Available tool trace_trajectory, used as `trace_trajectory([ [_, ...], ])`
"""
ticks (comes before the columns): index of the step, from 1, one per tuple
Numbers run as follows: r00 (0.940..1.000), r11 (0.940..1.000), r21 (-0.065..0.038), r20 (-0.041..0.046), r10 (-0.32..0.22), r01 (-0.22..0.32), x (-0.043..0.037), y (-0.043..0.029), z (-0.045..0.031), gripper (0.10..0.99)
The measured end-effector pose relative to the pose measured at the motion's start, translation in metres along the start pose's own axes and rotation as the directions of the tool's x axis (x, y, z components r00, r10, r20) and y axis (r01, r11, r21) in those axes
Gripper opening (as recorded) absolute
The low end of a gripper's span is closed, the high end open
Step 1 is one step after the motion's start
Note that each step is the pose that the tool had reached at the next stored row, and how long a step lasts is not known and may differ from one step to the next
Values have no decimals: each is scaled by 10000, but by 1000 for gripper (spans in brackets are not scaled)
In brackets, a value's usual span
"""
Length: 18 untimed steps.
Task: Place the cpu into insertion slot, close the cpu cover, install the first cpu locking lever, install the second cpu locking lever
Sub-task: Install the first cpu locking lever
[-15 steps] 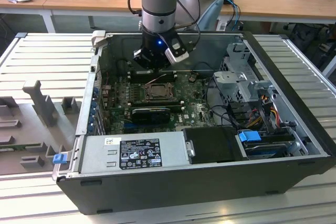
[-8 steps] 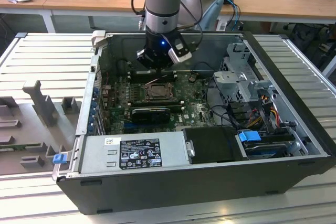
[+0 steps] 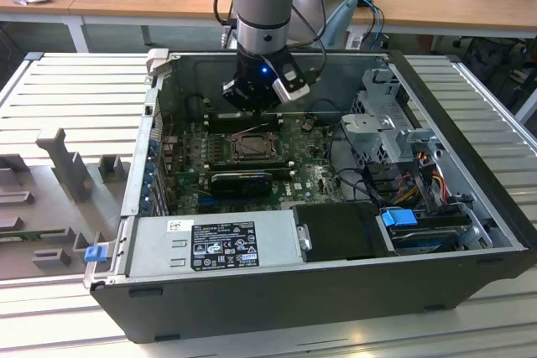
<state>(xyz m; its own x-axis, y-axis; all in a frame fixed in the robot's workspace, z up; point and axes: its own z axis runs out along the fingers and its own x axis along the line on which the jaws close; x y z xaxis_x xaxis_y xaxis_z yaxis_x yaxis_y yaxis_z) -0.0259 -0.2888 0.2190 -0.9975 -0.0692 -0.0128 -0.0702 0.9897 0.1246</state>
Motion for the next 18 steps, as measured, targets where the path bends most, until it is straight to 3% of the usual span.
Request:
trace_trajectory([
  [18, 10000, 10000, 1, 1, 0, 0, -60, -28, 91, 106],
])
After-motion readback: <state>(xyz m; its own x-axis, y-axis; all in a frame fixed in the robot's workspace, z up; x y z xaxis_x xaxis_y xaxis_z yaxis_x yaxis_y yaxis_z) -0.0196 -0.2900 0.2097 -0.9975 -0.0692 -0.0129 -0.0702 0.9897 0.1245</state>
